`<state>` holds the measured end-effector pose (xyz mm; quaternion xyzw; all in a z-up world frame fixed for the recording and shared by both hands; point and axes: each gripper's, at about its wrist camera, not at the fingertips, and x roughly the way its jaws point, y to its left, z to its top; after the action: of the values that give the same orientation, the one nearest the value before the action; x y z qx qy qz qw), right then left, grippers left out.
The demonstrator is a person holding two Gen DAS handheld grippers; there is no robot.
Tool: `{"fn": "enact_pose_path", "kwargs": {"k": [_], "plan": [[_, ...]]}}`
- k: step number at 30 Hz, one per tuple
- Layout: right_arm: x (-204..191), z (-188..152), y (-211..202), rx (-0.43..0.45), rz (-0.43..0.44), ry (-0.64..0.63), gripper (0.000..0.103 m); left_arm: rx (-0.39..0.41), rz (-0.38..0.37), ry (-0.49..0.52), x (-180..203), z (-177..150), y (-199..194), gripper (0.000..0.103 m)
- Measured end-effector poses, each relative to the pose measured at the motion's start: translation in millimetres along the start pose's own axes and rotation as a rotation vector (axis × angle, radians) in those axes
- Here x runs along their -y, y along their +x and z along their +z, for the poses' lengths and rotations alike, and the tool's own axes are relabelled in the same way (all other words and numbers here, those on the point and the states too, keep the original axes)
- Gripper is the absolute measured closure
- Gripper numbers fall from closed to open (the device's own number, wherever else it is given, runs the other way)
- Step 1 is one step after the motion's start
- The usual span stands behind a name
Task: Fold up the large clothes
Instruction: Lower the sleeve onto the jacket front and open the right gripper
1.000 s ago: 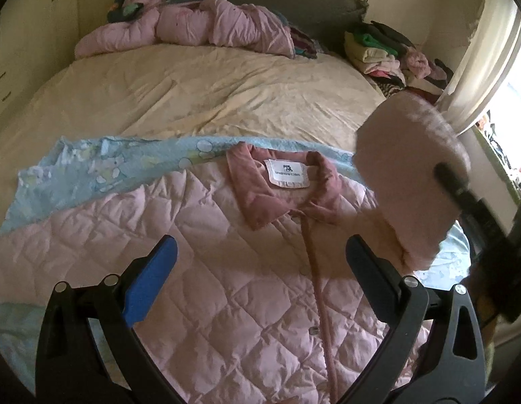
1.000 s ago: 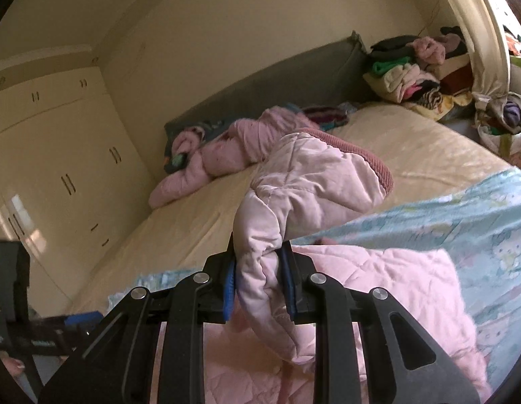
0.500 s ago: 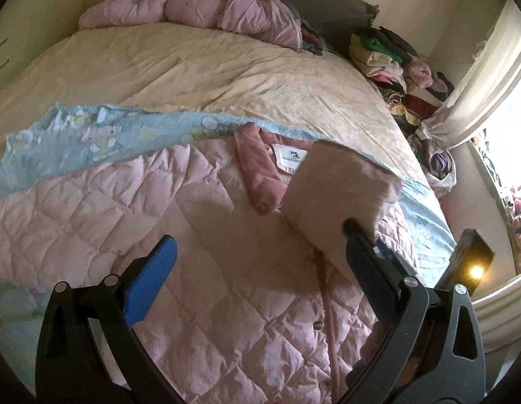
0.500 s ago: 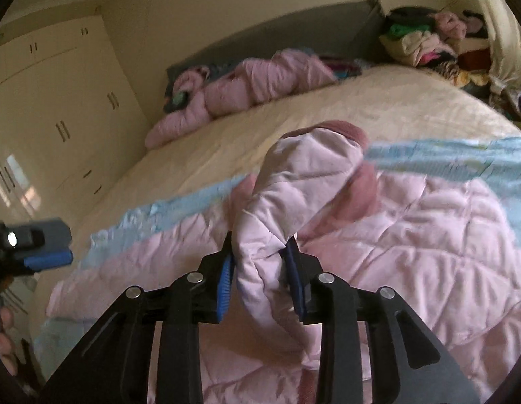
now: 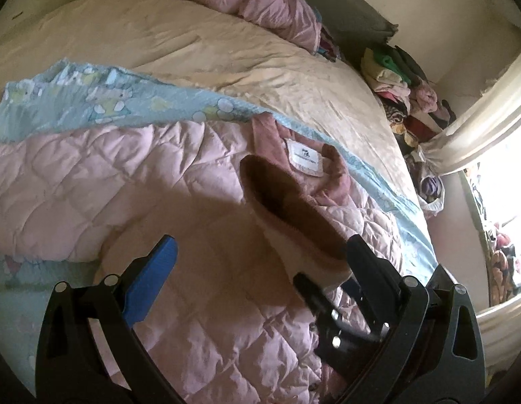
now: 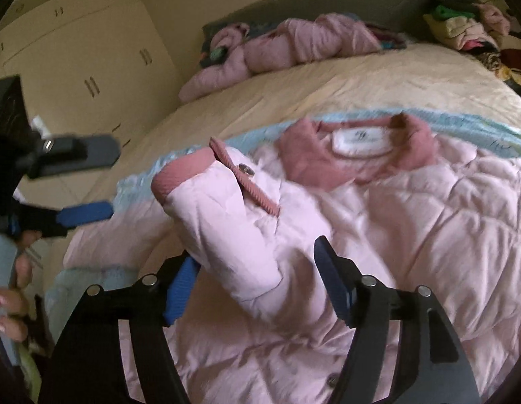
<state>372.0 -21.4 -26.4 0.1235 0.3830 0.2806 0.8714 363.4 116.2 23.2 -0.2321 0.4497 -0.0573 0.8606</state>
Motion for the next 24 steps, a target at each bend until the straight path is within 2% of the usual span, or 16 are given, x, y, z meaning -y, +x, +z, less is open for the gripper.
{"fn": "enact_pose_path", "kwargs": {"k": [4,9,13,16,19,21,23,24], "plan": [[-8.4,-10.2,-3.4,-0.027,0.05,0.007,0.024,-0.019,-0.001,-0.033,-10.5,-3.0,7.6,0.009],[-9.9,-15.7,-21.7,-0.038,0.098,0.041,0.023,-0.058,0.003,-0.051,-16.7,-7.8,22.8,0.009],[-7.6,-16.2,-48.8,-0.024,0.139,0.05,0.023,-0.094,0.016,-0.058,-21.2,-14.7,40.4,0.009],[-5.7,-19.1,-77.1,-0.009,0.161,0.042,0.022,-0.126,-0.016,-0.093,-28.1,-20.5,55.3,0.009],[1.3,-22.5,-109.9,0.017,0.145,0.028,0.021,-0.142,-0.009,-0.112,-31.6,-25.3,69.2,0.009],[8.8,-26.3,-129.6,0.03,0.126,0.028,0.02,-0.143,-0.035,-0.124,-33.2,-28.2,76.0,0.009],[20.2,-30.1,-149.7,0.038,0.11,0.038,0.02,-0.138,-0.052,-0.123,-31.8,-30.0,82.3,0.017],[24.6,-31.4,-155.9,0.041,0.099,0.045,0.02,-0.136,-0.033,-0.114,-30.5,-31.0,84.9,0.031]]}}
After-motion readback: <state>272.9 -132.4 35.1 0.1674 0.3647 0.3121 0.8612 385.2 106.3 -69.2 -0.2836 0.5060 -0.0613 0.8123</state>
